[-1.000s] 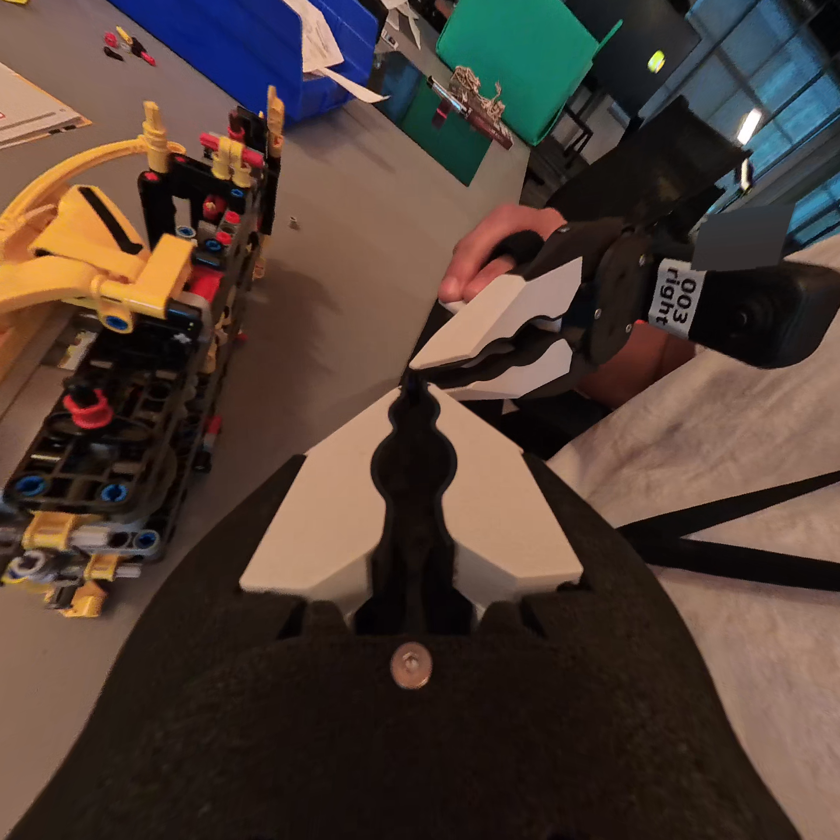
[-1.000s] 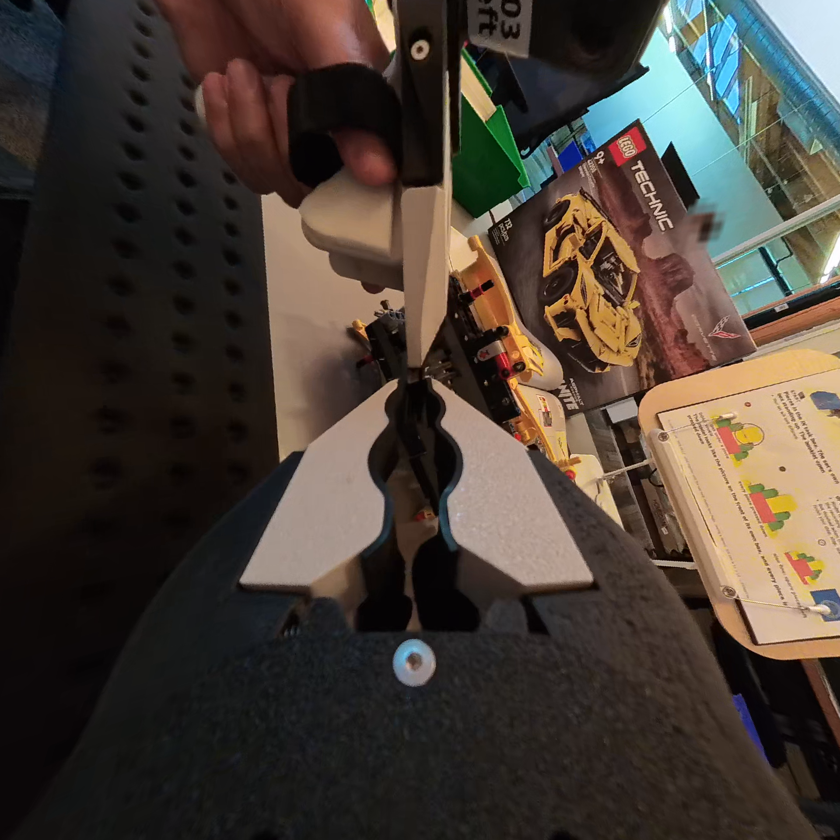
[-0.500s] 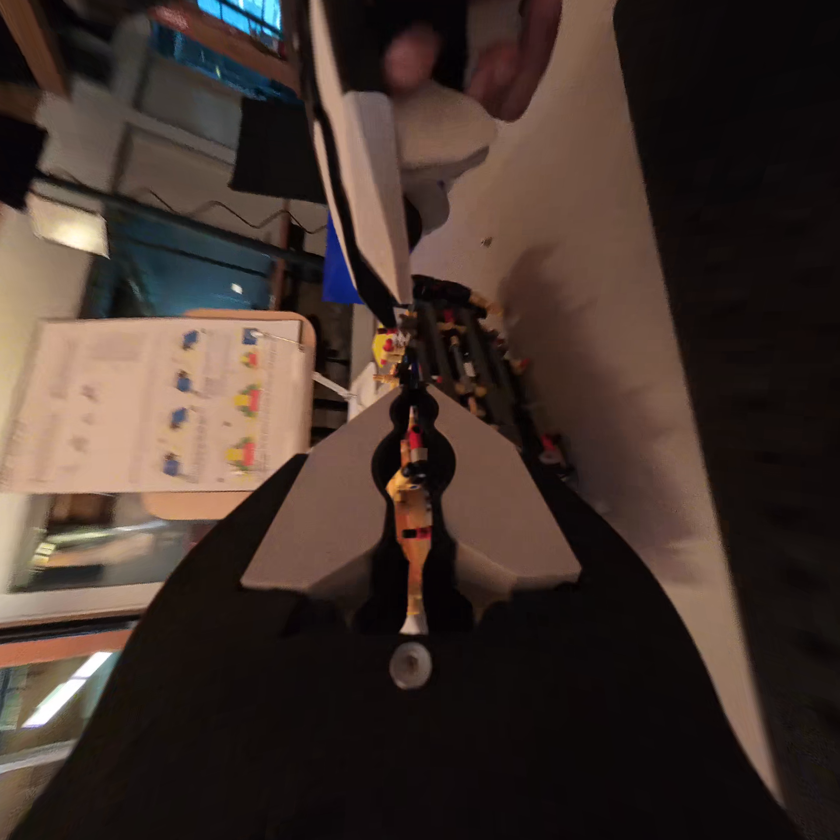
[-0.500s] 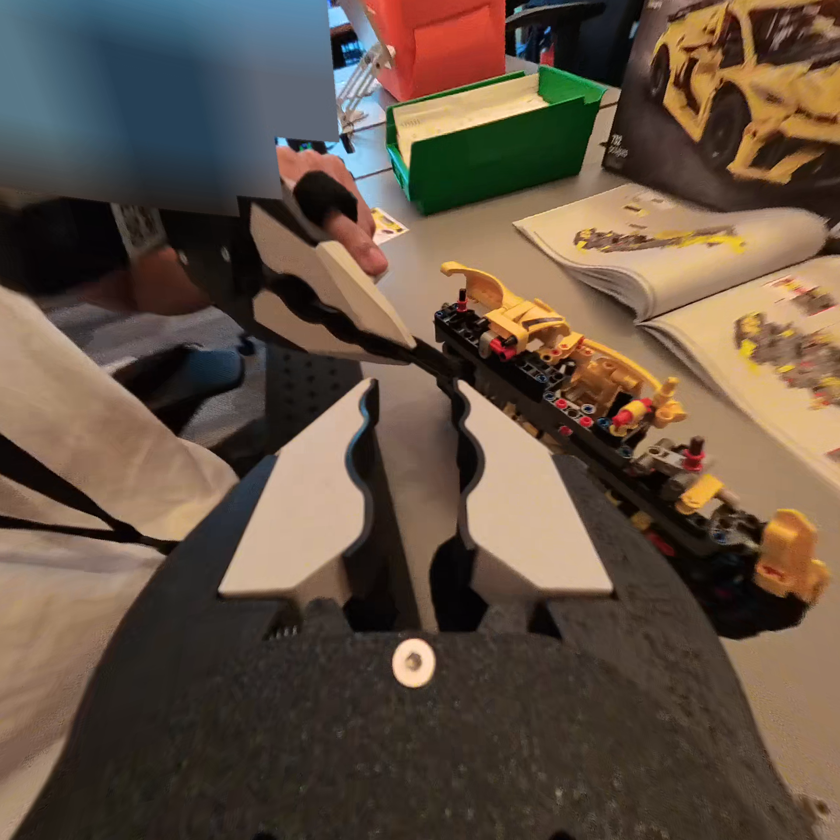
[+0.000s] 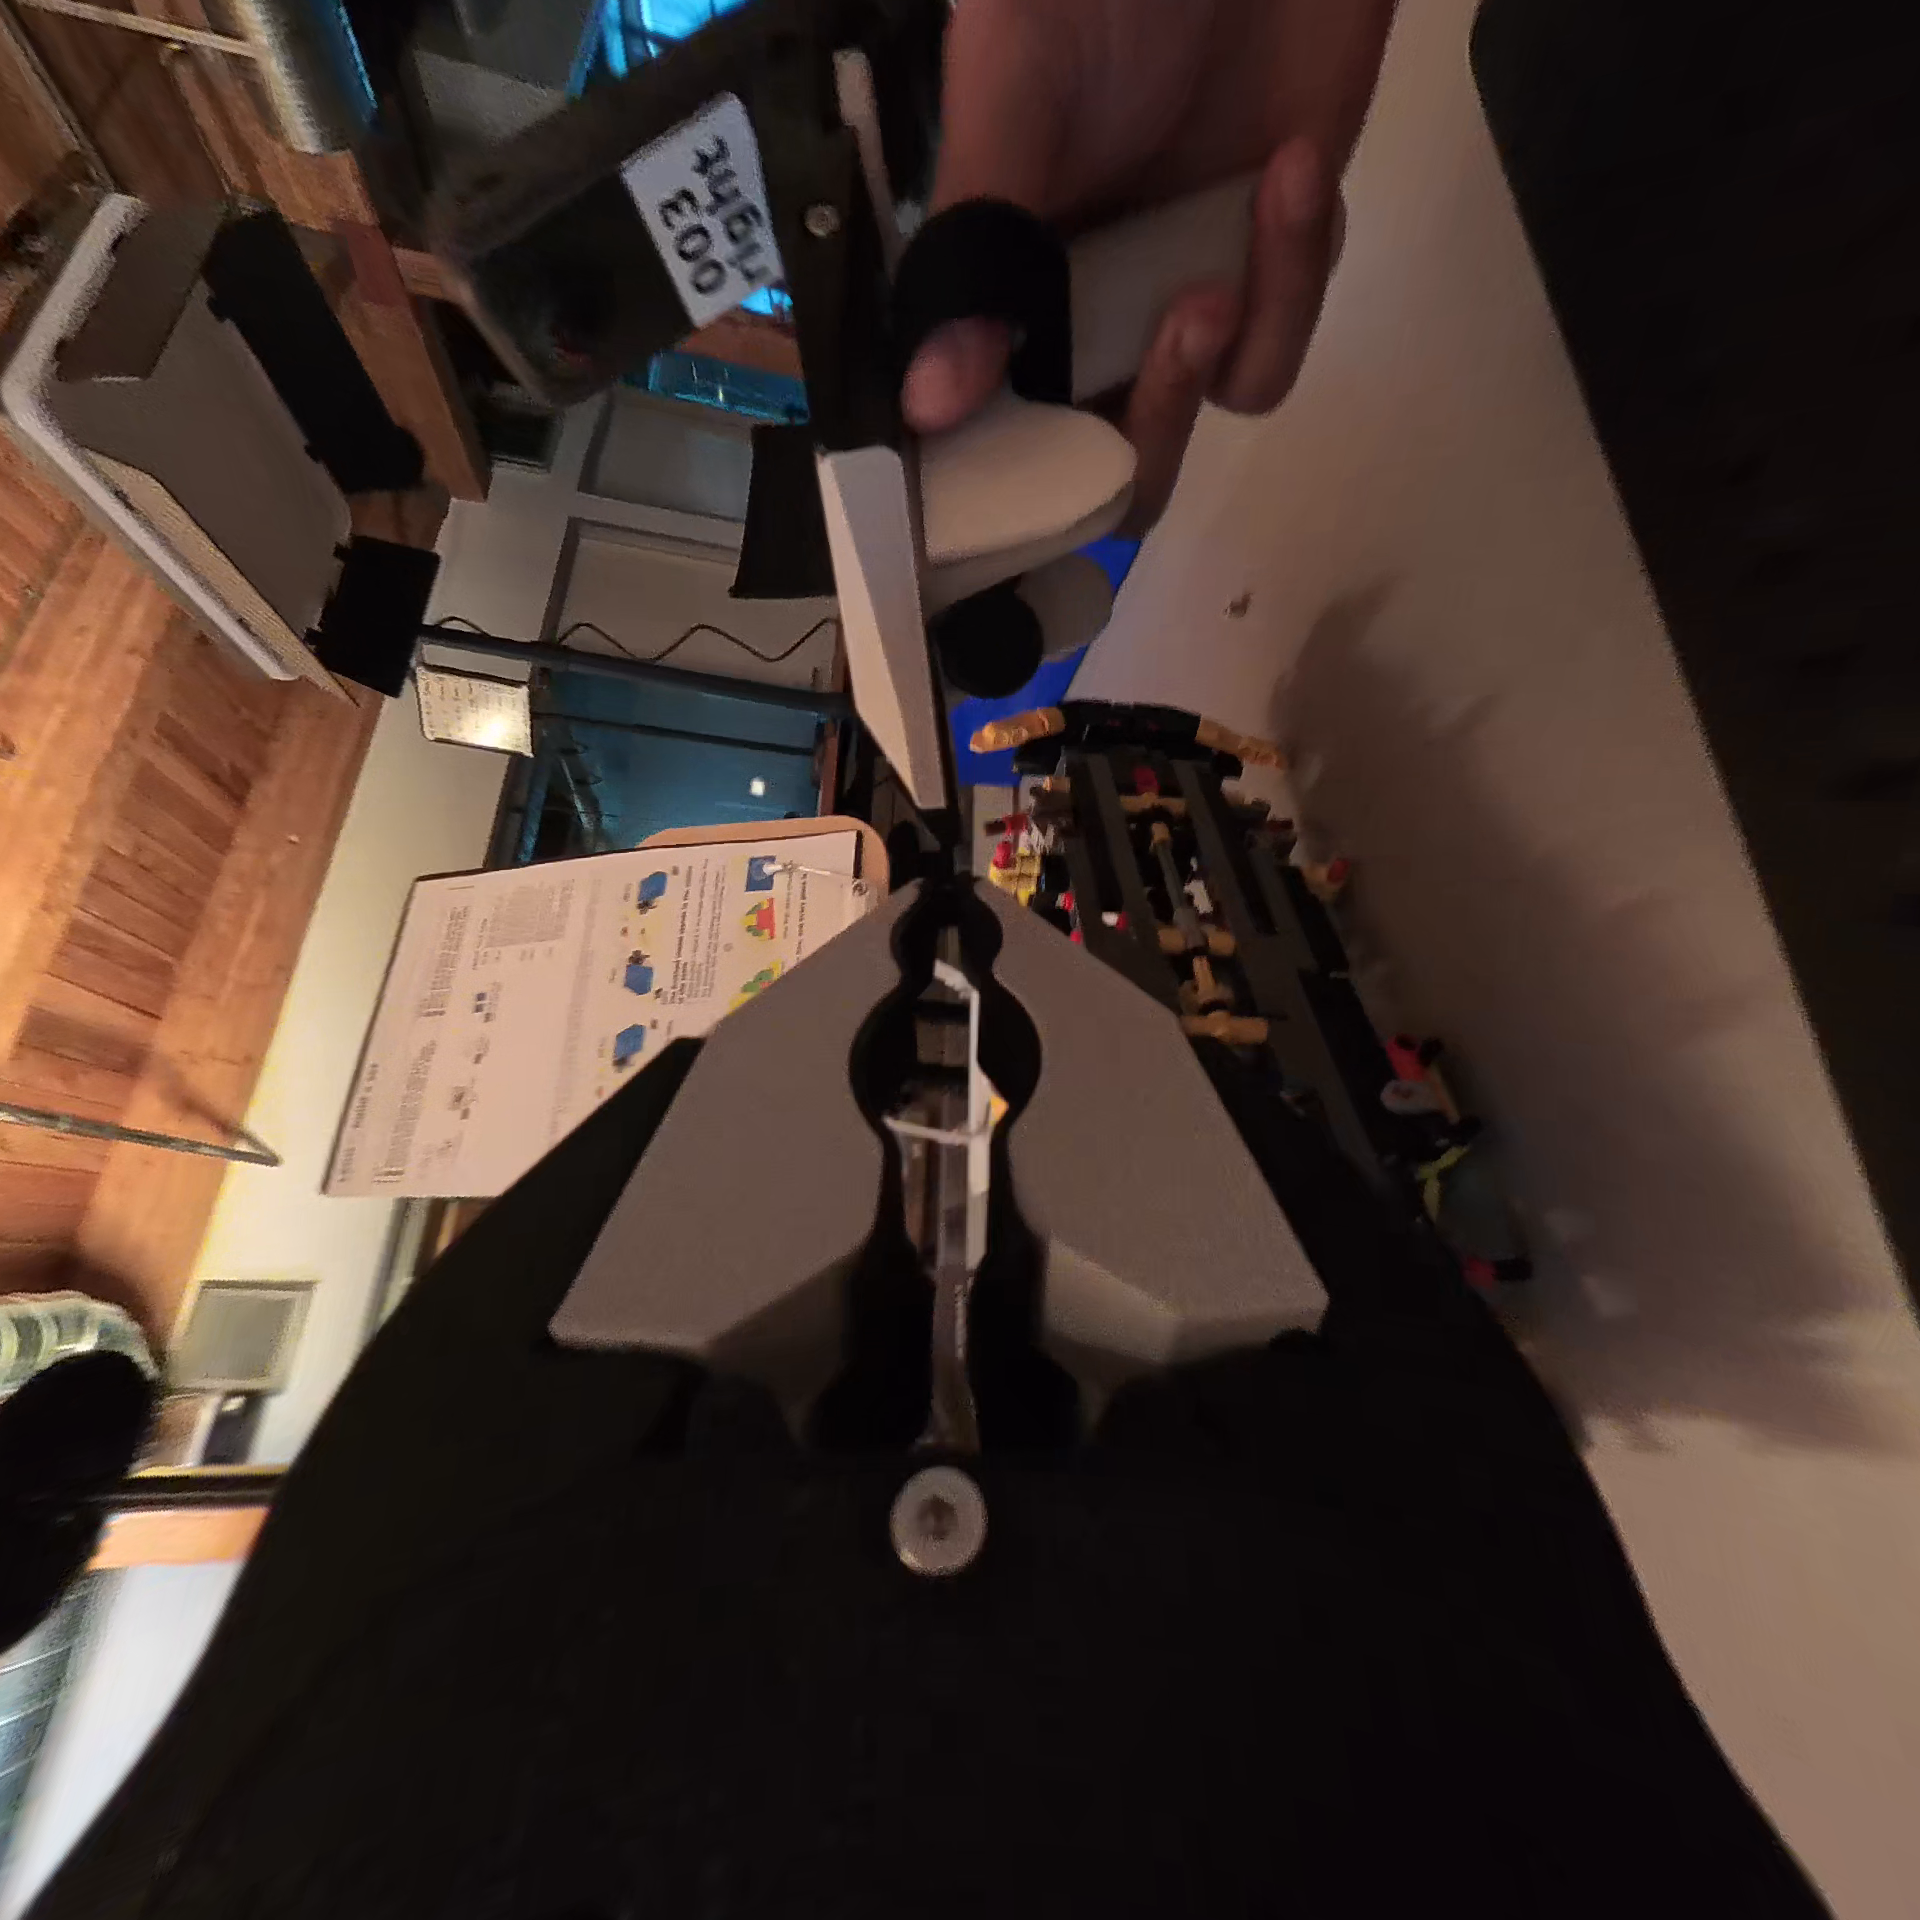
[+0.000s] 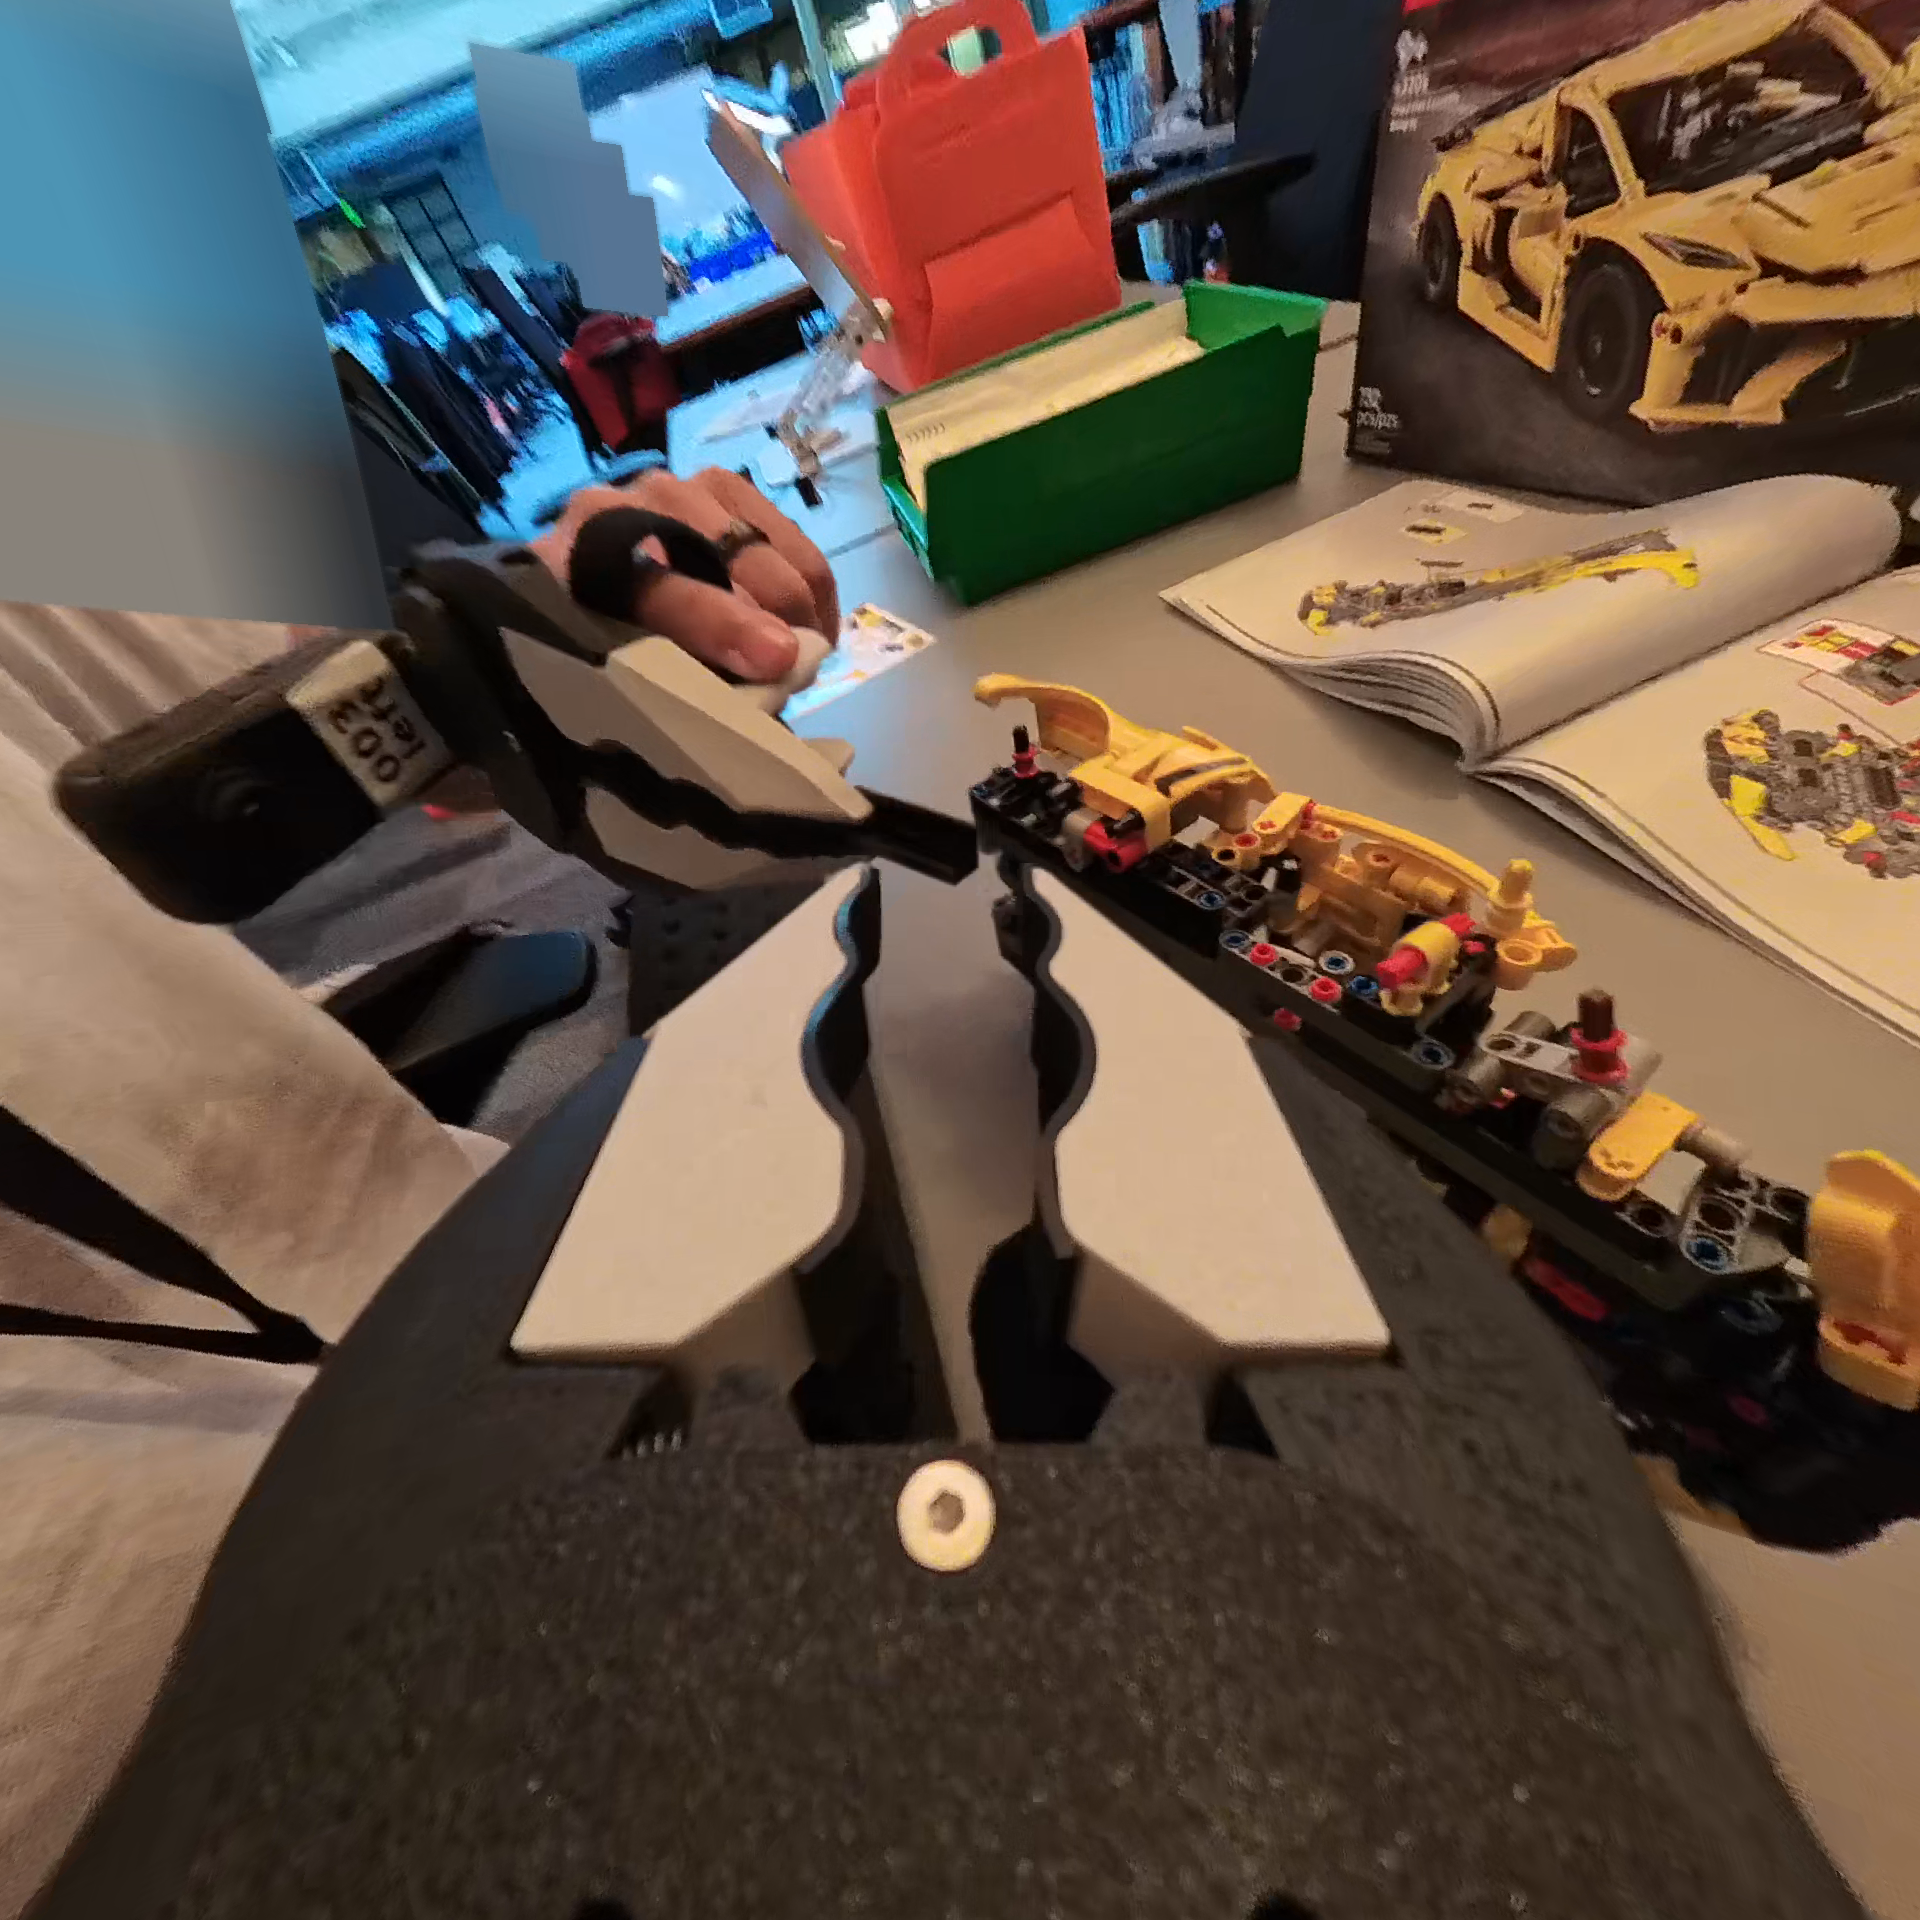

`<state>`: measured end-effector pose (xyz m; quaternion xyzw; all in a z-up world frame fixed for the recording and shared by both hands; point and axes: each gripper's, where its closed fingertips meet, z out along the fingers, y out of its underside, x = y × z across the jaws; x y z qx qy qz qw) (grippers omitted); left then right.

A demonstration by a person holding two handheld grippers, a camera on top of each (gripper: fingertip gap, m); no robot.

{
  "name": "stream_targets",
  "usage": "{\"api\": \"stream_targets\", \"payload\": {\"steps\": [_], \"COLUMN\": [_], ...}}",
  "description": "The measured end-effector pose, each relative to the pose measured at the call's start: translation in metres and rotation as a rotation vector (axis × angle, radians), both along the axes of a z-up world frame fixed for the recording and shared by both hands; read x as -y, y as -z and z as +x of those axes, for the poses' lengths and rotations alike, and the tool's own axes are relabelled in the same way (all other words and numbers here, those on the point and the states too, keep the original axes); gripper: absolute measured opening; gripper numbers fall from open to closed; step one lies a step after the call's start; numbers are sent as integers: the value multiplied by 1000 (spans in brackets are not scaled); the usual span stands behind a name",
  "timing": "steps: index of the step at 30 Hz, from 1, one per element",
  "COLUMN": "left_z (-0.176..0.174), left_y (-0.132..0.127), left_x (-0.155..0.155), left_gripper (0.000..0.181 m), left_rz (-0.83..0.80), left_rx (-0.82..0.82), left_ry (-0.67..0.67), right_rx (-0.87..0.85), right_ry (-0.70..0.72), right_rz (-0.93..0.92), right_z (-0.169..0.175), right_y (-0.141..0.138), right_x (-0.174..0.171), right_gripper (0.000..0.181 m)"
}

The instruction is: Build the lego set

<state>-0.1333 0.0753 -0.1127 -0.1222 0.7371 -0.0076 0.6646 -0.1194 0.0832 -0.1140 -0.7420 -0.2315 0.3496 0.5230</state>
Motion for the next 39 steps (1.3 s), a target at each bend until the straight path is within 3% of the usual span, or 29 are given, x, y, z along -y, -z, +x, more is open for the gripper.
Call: {"api": "stream_targets", "payload": {"steps": [6,13,16,23,25,27,29,31,34,37,39], "left_z": [-2,-2,0,10,11,10,10,10,13,13,12], "left_y": [-1,2,5,5,7,8,9,9,10,9,11], "left_x": [15,16,8,15,15,15,16,16,11,11,12], "left_gripper": [3,2,2,2,2,2,2,2,2,2,2], "left_rz": [-47,-94,-77,-95,-94,-76,-54,-42,-2,36,53], "left_rx": [4,2,3,49,53,56,47,38,19,15,6], "left_ry": [77,79,39,37,39,39,42,43,22,21,23], "right_rx": [-150,-143,-142,-141,-148,-134,-53,73,168,125,104], "right_ry": [-154,-125,-118,-132,-161,-85,-5,45,59,108,110], "right_rz": [-86,-92,-102,-74,-68,-41,9,37,48,63,49], "right_z": [-12,-10,-11,-33,-32,-15,-6,-9,-22,-22,-22], "right_y": [-8,-7,-6,-9,-13,-17,-15,-5,5,2,4], "right_x": [17,24,28,35,40,32,25,20,21,19,19], "right_gripper": [24,20,2,1,10,14,37,49,47,32,31]}}
